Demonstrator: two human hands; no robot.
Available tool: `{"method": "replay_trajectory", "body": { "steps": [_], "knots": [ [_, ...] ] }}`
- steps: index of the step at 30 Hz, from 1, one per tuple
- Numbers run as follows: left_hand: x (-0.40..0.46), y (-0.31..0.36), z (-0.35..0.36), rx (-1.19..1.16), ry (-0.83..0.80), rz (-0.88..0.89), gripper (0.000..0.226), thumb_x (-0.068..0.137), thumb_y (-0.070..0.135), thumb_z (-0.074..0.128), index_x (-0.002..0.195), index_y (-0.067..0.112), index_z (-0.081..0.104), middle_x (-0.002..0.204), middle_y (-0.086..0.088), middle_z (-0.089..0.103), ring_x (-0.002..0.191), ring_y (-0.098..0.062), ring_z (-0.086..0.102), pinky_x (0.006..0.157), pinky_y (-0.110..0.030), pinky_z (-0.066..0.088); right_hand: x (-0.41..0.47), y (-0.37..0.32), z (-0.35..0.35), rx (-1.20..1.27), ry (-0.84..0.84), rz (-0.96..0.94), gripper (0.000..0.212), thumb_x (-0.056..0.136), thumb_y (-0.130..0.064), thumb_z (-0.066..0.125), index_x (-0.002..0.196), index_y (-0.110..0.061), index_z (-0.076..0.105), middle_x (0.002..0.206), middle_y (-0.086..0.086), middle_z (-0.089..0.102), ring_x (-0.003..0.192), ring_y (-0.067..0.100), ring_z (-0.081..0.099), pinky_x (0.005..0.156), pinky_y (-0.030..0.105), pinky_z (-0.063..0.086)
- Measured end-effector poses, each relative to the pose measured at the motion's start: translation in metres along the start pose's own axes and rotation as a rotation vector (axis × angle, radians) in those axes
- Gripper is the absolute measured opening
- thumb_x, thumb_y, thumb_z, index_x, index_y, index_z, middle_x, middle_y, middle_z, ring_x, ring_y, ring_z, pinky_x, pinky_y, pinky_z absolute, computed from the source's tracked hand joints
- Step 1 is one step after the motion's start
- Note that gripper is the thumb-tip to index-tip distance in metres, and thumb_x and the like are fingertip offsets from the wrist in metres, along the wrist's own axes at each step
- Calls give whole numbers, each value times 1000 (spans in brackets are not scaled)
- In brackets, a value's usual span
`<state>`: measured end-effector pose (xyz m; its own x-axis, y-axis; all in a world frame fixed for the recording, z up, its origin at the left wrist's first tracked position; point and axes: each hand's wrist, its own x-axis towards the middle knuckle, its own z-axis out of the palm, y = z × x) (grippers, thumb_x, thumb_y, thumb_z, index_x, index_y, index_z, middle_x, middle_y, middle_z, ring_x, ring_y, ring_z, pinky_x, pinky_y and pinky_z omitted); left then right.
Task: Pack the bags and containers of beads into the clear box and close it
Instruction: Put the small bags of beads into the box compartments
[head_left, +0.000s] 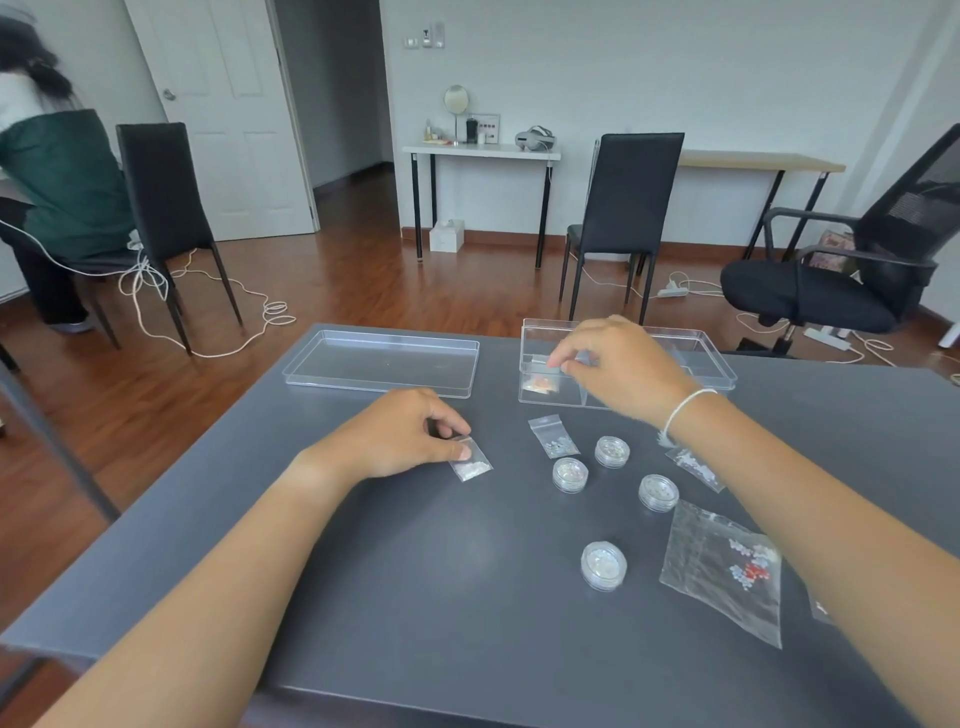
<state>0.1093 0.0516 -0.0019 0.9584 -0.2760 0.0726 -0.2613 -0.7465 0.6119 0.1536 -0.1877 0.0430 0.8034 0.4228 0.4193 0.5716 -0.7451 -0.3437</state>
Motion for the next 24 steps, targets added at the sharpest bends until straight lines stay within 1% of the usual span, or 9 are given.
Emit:
{"method": "replay_trajectory", "body": {
  "steps": [3, 7, 9, 10, 12, 14, 17, 19, 24],
  "knots": [
    [1, 1, 3, -7, 3, -5, 13, 72, 29, 74, 84, 32, 70, 78, 14, 57, 61, 14, 49, 58, -1, 36, -16, -7, 4, -65, -148, -27, 20, 87, -14, 52, 90, -23, 70, 102, -2, 69, 91, 15, 43, 87, 31, 34],
    [1, 3, 6, 18, 31, -29, 17, 73, 30, 72, 90, 29, 70, 77, 17, 57, 62, 8, 51, 58, -7, 37, -21, -10, 8, -181, -325, 5, 21, 87, -20, 53, 103, -25, 66, 115, -4, 64, 105, 20, 42, 96, 37, 30],
    [0, 4, 6, 33, 32, -39, 8, 73, 29, 71, 81, 28, 68, 73, 13, 56, 59, -5, 47, 61, -17, 38, -20, -11, 11, -213, -387, 12, 24, 86, -24, 55, 108, -25, 63, 118, -4, 63, 109, 21, 41, 97, 38, 28],
    [0, 5, 7, 46, 22, -30, 9, 74, 28, 70, 73, 29, 60, 71, 9, 55, 60, -10, 42, 62, -22, 37, -19, -12, 13, -230, -415, 16, 26, 85, -26, 56, 110, -26, 61, 118, -4, 62, 109, 21, 40, 96, 38, 27],
    [0, 6, 8, 48, 8, -37, 11, 75, 25, 68, 69, 25, 59, 72, 6, 55, 63, -12, 40, 63, -25, 35, -19, -13, 16, -251, -455, 30, 29, 85, -28, 56, 114, -27, 59, 117, -3, 61, 107, 21, 39, 94, 37, 26],
    [0, 7, 9, 24, 21, -55, 7, 75, 23, 69, 80, 18, 71, 70, 9, 61, 62, -11, 47, 62, -22, 39, -17, -13, 17, -268, -477, 37, 32, 85, -27, 55, 117, -27, 56, 118, -3, 60, 108, 22, 38, 92, 37, 25],
    [-1, 8, 10, -24, 37, -70, 9, 76, 20, 69, 84, 22, 71, 69, 17, 63, 59, 4, 54, 55, -6, 39, -13, -12, 19, -275, -497, 46, 39, 85, -24, 54, 124, -28, 50, 119, -2, 58, 110, 23, 38, 90, 38, 26],
    [-1, 9, 10, -54, 47, -74, 9, 76, 18, 68, 81, 25, 71, 69, 17, 63, 55, 13, 53, 53, 0, 37, -12, -12, 20, -247, -490, 57, 38, 85, -24, 55, 123, -27, 51, 115, -3, 59, 102, 20, 36, 87, 35, 25],
    [-3, 12, 9, -52, 82, -44, 17, 77, 16, 66, 71, 31, 67, 70, 14, 62, 54, 12, 51, 51, -1, 36, -12, -9, 24, -171, -393, 80, 21, 82, -20, 58, 102, -22, 62, 97, -4, 61, 92, 16, 35, 88, 34, 26]
  ]
}}
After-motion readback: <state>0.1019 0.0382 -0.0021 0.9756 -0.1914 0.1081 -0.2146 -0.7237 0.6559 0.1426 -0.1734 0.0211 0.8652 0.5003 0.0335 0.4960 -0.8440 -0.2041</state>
